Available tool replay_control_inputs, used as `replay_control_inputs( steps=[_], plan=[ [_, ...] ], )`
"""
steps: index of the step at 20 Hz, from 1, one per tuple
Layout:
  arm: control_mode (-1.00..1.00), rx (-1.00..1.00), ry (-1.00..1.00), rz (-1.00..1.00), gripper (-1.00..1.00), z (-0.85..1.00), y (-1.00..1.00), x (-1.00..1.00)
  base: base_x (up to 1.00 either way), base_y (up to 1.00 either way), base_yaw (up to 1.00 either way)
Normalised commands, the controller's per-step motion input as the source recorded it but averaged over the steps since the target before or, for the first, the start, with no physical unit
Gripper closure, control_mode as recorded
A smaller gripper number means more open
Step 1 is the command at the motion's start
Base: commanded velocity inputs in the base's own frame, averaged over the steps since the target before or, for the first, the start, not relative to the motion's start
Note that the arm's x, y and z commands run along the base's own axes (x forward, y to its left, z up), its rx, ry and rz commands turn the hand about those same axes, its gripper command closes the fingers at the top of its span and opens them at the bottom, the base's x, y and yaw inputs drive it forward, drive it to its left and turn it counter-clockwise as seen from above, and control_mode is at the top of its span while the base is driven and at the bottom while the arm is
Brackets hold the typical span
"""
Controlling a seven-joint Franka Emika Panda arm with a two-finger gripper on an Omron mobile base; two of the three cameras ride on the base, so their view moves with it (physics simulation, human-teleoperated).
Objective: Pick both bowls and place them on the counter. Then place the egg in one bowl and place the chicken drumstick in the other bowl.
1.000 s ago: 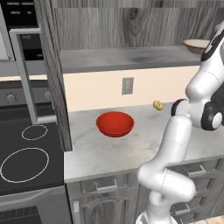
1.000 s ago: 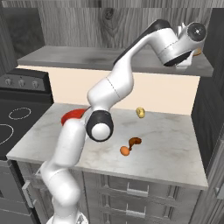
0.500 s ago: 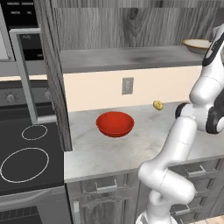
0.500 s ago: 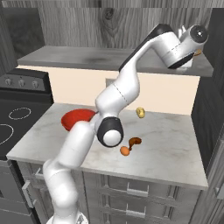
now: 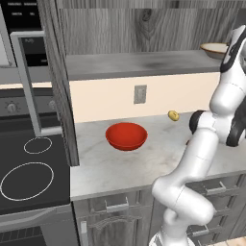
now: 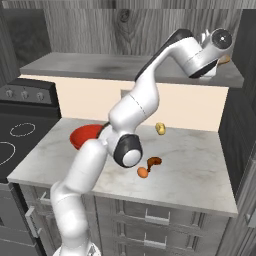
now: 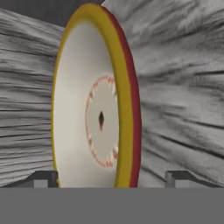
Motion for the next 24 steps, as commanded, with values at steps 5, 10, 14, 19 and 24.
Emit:
replay_control_inputs(
  steps=[5, 10, 14, 19, 24],
  plan=[
    [-1.00, 0.00, 0.01, 0.00, -1.00, 0.00, -0.01, 0.24, 0.00, 0.00, 0.00],
    [-1.00, 0.00, 0.04, 0.00, 1.00, -0.07, 0.00, 0.18, 0.00, 0.00, 0.00],
    [-1.00, 0.00, 0.10, 0.02, 1.00, -0.09, 0.00, 0.17, 0.00, 0.00, 0.00],
    [-1.00, 0.00, 0.11, 0.05, 1.00, -0.09, -0.01, 0.08, 0.00, 0.00, 0.00],
    [-1.00, 0.04, 0.10, 0.08, 1.00, -0.12, -0.02, -0.04, 0.00, 0.00, 0.00]
  ],
)
